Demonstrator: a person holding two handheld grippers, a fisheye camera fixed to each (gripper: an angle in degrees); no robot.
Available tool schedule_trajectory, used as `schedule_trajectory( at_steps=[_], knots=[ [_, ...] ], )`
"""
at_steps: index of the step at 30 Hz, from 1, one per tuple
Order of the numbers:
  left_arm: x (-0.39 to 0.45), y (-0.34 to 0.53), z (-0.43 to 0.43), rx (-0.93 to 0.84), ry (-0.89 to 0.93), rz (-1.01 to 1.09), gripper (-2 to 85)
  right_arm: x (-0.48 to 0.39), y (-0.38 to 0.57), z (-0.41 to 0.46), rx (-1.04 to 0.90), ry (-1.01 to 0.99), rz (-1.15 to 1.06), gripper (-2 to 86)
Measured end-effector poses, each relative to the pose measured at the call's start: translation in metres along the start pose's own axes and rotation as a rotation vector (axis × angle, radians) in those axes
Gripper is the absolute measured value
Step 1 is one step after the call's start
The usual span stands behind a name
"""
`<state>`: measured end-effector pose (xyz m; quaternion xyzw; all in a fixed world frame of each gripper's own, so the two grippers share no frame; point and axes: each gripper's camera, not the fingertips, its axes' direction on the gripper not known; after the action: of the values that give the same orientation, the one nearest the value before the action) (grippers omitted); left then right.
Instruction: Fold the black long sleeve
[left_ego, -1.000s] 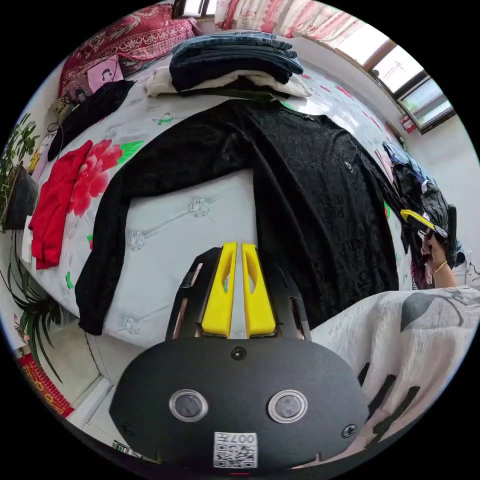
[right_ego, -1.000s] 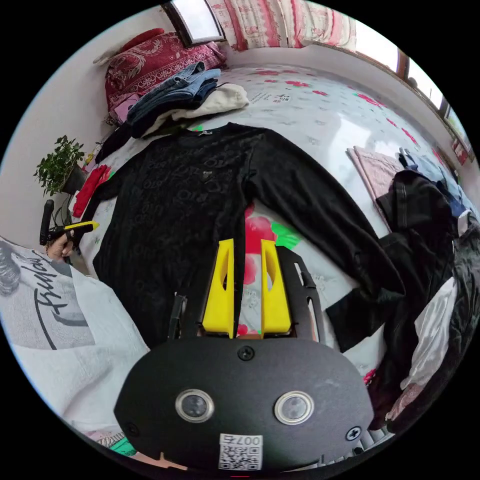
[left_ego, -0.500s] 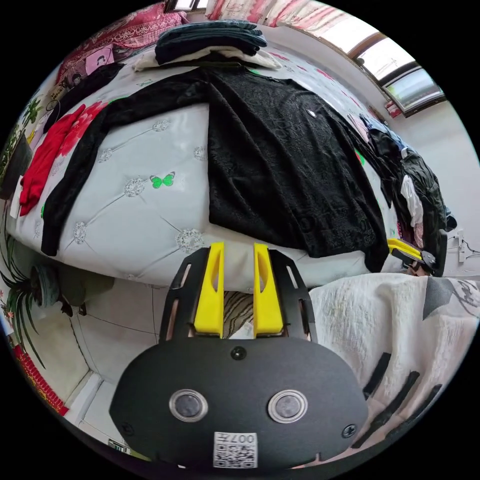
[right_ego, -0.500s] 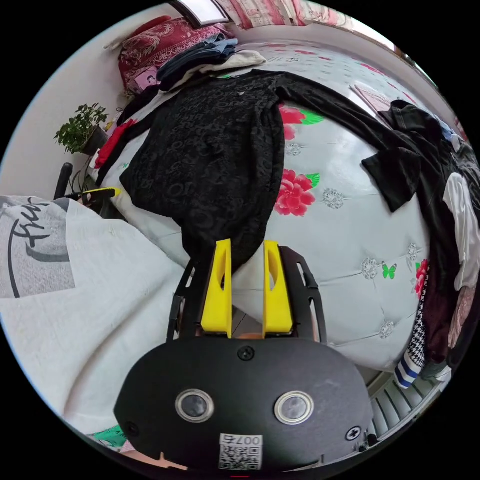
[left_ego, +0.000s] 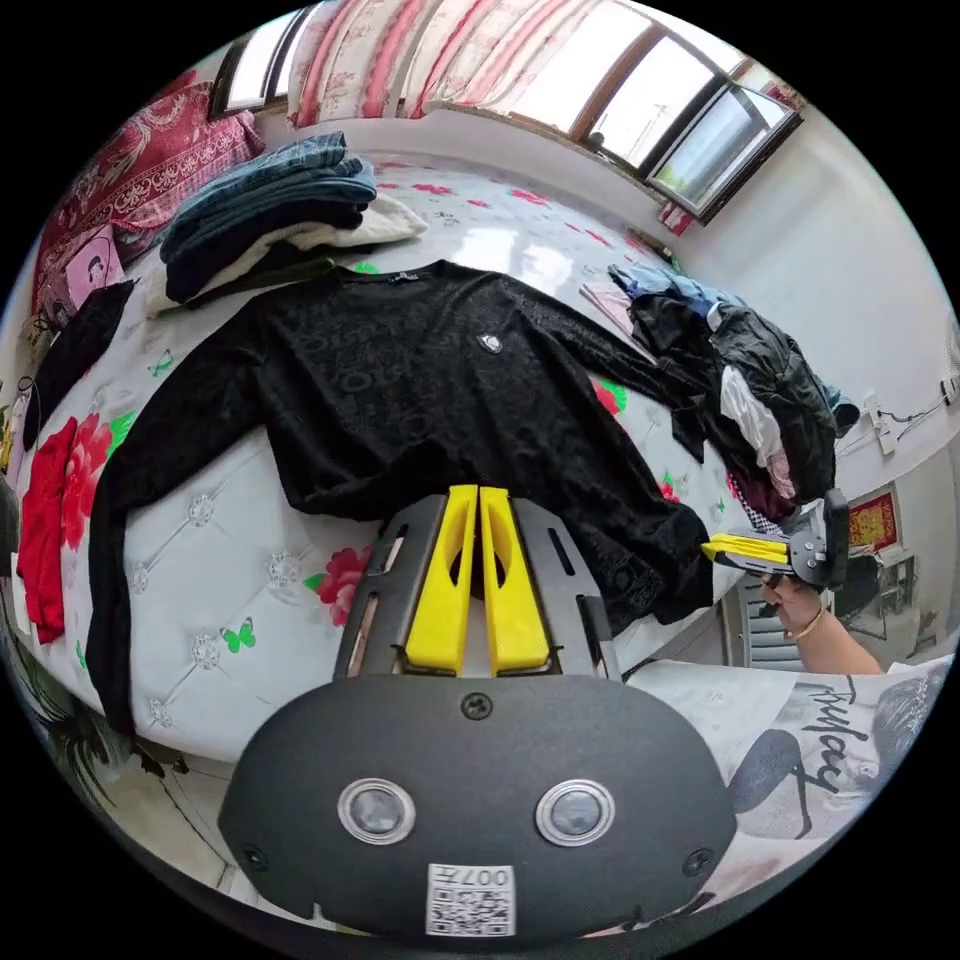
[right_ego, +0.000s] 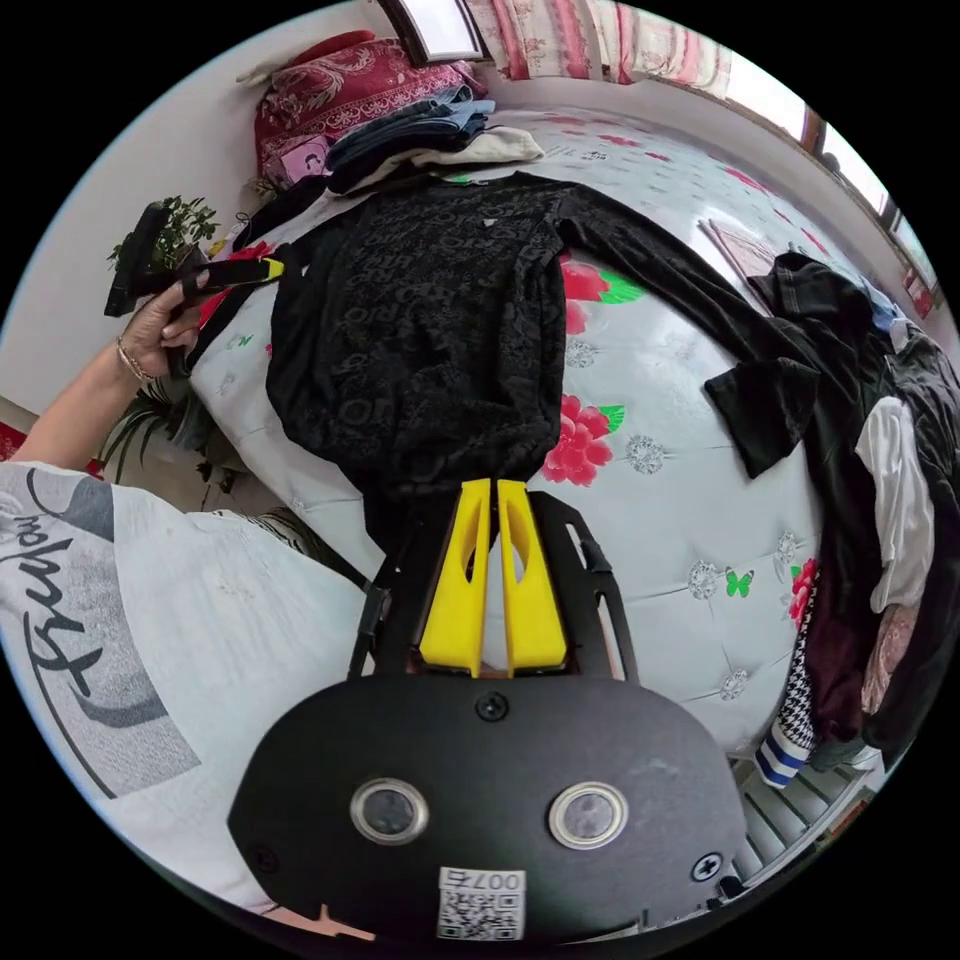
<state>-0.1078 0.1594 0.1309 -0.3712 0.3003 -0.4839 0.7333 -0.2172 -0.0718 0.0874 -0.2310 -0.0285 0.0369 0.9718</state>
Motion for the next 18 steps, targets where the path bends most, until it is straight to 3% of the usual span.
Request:
schedule_trajectory(
  at_steps=[8, 12, 18],
  knots=[
    [-0.034, 0.066, 0.000, -0.069, -0.129, -0.144, 0.3, 0.011, 0.009, -0.001, 0.029, -0.016, 0.087, 3.8],
    [-0.050, 0.094, 0.016, -0.146, -0.146, -0.184, 5.1, 0.014, 0.013, 0.005, 0.013, -0.052, 0.096, 5.0],
    [-0.033, 0.063, 0.041, -0.174, -0.155, -0.035, 7.6, 0.003, -0.006, 0.036, -0.092, -0.081, 0.038, 6.2]
  ],
)
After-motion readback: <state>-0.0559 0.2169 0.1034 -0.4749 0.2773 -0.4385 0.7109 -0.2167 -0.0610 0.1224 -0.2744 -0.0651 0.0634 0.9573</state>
